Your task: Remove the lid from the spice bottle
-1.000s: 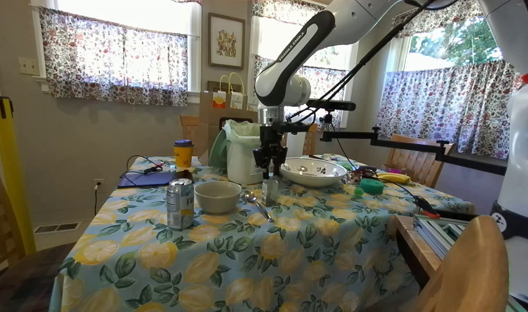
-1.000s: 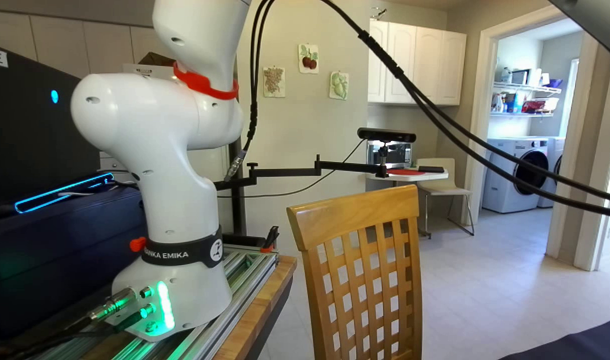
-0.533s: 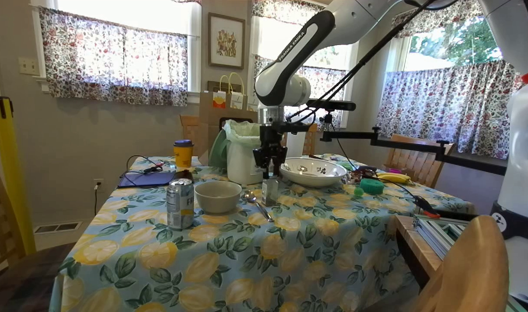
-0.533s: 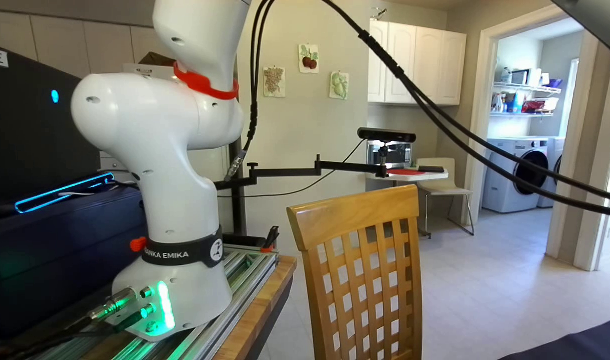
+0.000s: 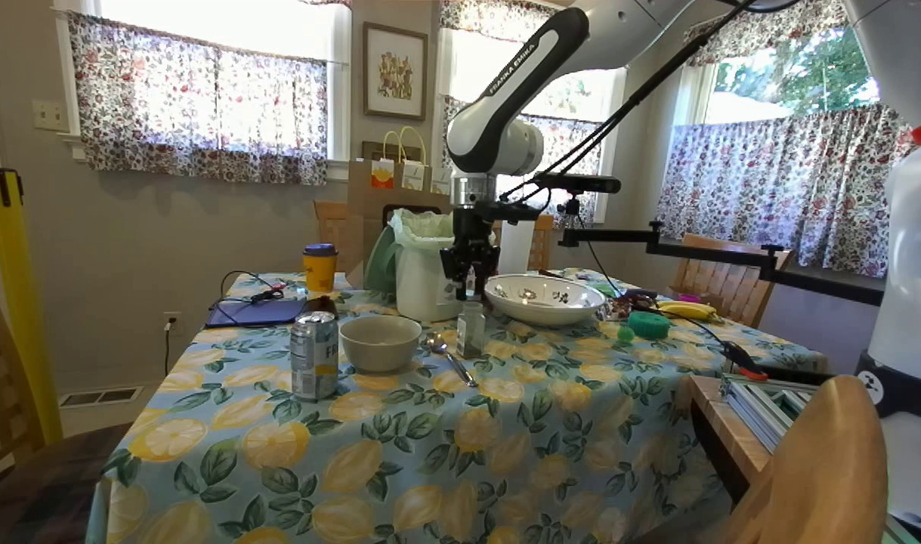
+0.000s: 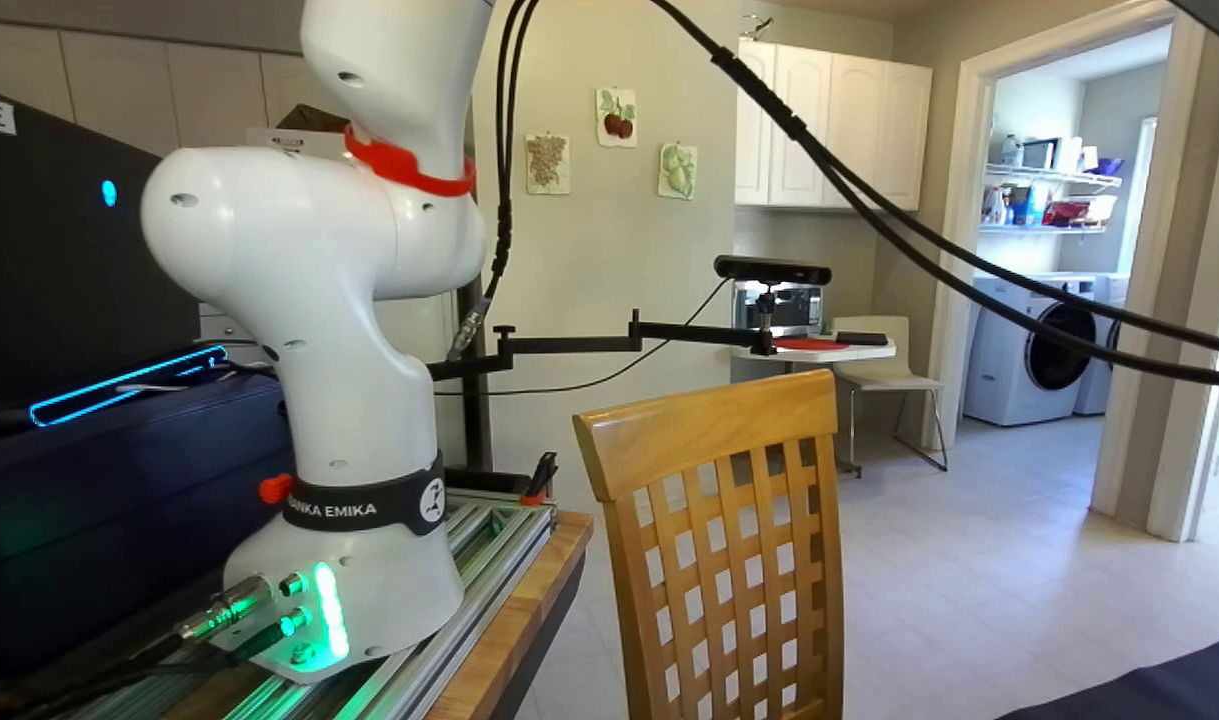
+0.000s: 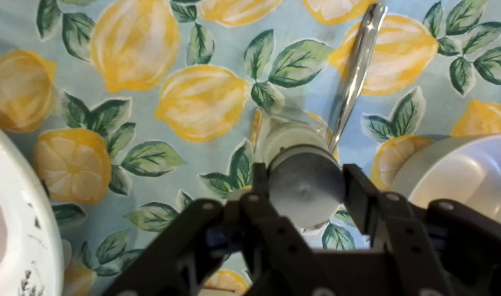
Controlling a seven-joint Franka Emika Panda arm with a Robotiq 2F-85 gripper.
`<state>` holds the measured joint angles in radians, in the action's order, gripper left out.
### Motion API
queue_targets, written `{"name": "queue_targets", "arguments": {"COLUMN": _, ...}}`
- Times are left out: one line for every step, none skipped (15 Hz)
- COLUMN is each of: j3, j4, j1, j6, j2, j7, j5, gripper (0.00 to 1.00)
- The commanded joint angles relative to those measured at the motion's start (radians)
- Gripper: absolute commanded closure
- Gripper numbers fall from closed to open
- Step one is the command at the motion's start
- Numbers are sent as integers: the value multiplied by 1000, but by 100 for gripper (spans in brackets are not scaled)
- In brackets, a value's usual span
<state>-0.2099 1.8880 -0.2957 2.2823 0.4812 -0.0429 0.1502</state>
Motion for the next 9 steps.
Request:
{"name": "queue_targets", "arguments": {"j3": 4, "j4": -8, "j1": -13, "j6": -13, "j2": -18, "j7": 3, "j5": 13, "gripper": 77}}
{"name": "queue_targets", "arguments": {"j3": 3, "j4": -7, "j1": -13, "j6": -11, "j2": -21, "j7": 4, "j5": 13, "gripper": 77}}
{"name": "queue_targets", "arguments": {"j3": 2, "j4": -9, "j1": -14, "j6": -11, "j2": -21, "j7": 1, "j5": 14, "gripper": 77}}
{"name": "queue_targets", "arguments": {"j3": -4, "j4": -15, "j1": -12, "j6": -3, "j2": -15, "j7": -15, "j5": 13, "gripper": 77}}
{"name": "queue_targets", "arguments": {"j3": -6, "j4": -25, "j1": -15, "j6": -3, "j2": -8, "j7": -23, "j5": 20, "gripper": 77}}
{"name": "queue_targets", "arguments": {"j3": -10, "j4": -43, "j1": -19, "j6": -5, "j2": 4, "j7": -38, "j5": 26, "gripper": 77}}
{"name": "queue_targets", "arguments": {"j3": -13, "j4": -63, "j1": -25, "j6": -16, "j2": 15, "j7": -51, "j5": 33, "gripper": 77}}
{"name": "queue_targets", "arguments": {"j3": -16, "j4": -78, "j1": -30, "j6": -15, "j2": 23, "j7": -66, "j5": 40, "gripper": 77}}
{"name": "queue_targets", "arguments": {"j3": -17, "j4": -93, "j1": -35, "j6": -19, "j2": 30, "j7": -78, "j5": 48, "gripper": 77}}
